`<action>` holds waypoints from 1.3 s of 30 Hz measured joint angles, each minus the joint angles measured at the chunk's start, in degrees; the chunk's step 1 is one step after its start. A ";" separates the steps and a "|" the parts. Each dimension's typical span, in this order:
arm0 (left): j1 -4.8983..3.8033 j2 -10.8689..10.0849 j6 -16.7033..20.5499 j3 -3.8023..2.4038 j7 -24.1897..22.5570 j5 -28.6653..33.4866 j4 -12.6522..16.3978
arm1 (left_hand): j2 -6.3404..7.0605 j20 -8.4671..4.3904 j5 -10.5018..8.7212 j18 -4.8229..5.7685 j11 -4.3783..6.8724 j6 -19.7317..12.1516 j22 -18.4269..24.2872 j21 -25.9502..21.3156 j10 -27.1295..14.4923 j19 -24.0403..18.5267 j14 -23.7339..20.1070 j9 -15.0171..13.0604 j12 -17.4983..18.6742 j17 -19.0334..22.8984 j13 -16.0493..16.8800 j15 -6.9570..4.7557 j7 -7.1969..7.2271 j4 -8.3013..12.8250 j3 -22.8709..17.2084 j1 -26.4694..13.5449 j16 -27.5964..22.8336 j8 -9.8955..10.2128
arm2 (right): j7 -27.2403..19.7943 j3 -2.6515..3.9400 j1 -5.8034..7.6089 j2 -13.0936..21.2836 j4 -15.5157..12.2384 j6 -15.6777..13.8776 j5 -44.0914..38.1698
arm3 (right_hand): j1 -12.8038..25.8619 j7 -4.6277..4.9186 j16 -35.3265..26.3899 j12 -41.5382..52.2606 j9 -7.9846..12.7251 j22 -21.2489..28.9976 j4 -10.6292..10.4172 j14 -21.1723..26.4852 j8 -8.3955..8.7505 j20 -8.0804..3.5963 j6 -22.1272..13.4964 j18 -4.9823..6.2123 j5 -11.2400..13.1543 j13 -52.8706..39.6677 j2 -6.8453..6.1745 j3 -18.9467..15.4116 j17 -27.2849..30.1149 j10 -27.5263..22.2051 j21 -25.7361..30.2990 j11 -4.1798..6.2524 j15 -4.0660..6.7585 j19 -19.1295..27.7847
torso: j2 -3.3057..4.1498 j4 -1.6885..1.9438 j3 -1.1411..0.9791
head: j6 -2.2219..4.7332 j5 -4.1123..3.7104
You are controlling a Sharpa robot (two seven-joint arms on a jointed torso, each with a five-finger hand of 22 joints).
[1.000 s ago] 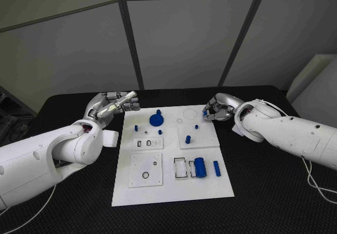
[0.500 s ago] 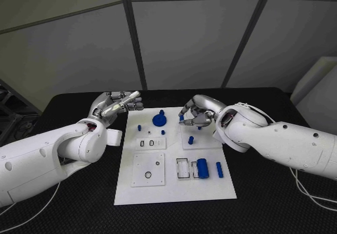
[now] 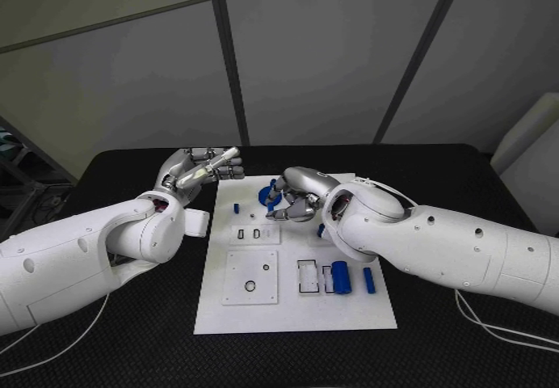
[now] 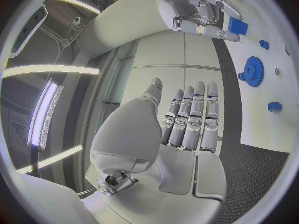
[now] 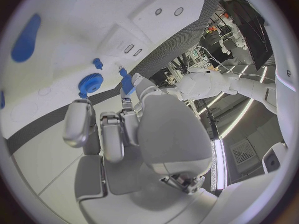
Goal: Assemble the parts on the task board
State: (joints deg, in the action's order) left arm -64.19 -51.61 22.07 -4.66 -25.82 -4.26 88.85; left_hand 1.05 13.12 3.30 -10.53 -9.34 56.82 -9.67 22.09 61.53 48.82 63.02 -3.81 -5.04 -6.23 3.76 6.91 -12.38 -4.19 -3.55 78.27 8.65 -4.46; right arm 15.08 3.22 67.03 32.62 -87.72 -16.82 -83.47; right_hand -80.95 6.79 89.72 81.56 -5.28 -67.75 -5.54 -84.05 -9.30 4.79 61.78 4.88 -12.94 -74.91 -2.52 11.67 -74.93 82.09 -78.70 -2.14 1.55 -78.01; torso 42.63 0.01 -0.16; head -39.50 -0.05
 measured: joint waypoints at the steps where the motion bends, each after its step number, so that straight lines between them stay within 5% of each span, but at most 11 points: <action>1: 0.00 0.01 0.00 0.00 0.00 0.00 -0.03 | 0.00 0.00 0.00 0.00 0.00 0.00 0.00 0.00 0.00 0.00 0.00 0.00 0.00 0.00 0.00 0.00 0.00 0.00 0.00 0.00 0.00 0.00 | 0.17 -0.19 -0.08 -0.30 0.07 0.19 -0.14 | 0.00 0.00 0.00 0.00 0.00 0.03 0.00 0.00 0.00 0.00 0.00 0.00 0.00 0.00 0.00 0.00 0.00 0.00 0.00 0.00 0.00 0.00 | -0.01 0.00 -0.02 | -0.04 0.07; 21: 0.00 0.43 -0.02 -0.01 -0.04 0.00 -0.12 | 0.00 0.00 0.00 -0.01 0.00 0.21 0.06 0.00 0.00 0.00 0.00 0.00 0.00 -0.05 0.00 0.00 0.21 0.16 0.16 -0.49 -0.28 0.24 | 2.43 -2.82 -0.42 -3.65 1.94 2.79 -2.47 | 0.55 0.04 0.00 -0.22 0.00 0.13 -0.18 0.00 -0.18 0.00 -0.39 0.00 0.03 0.00 -0.09 0.16 0.01 0.00 0.00 0.00 0.00 0.00 | -0.05 -0.09 -0.10 | -0.35 0.51; 39: 0.00 0.36 -0.05 -0.01 -0.06 -0.01 -0.14 | -0.08 0.00 0.00 0.00 0.15 0.21 0.05 0.00 0.15 0.00 0.37 0.00 0.24 -0.04 0.00 0.04 0.21 0.00 0.32 -0.99 -0.28 0.24 | 3.65 -3.18 -1.12 -4.56 3.18 4.14 -4.56 | 0.72 0.00 0.00 -0.22 -0.02 0.12 -0.18 0.00 -0.15 0.00 -0.51 0.00 -0.20 0.00 -0.24 0.14 0.02 0.00 0.00 0.00 0.00 0.00 | -0.05 -0.10 -0.07 | -0.70 0.82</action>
State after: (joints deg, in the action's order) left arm -64.20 -51.26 22.02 -4.67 -25.88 -4.26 88.71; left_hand 0.97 13.12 3.30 -10.53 -9.19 57.03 -9.61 22.09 61.68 48.82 63.39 -3.81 -4.80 -6.27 3.76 6.95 -12.17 -4.18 -3.23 77.28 8.37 -4.23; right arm 18.73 0.04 65.91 28.06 -84.54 -12.68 -88.03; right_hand -80.23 6.78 89.72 81.34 -5.31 -67.63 -5.71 -84.05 -9.45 4.79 61.26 4.88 -13.14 -74.91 -2.76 11.81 -74.91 82.09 -78.70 -2.15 1.55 -78.01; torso 42.58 -0.09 -0.23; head -40.20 0.77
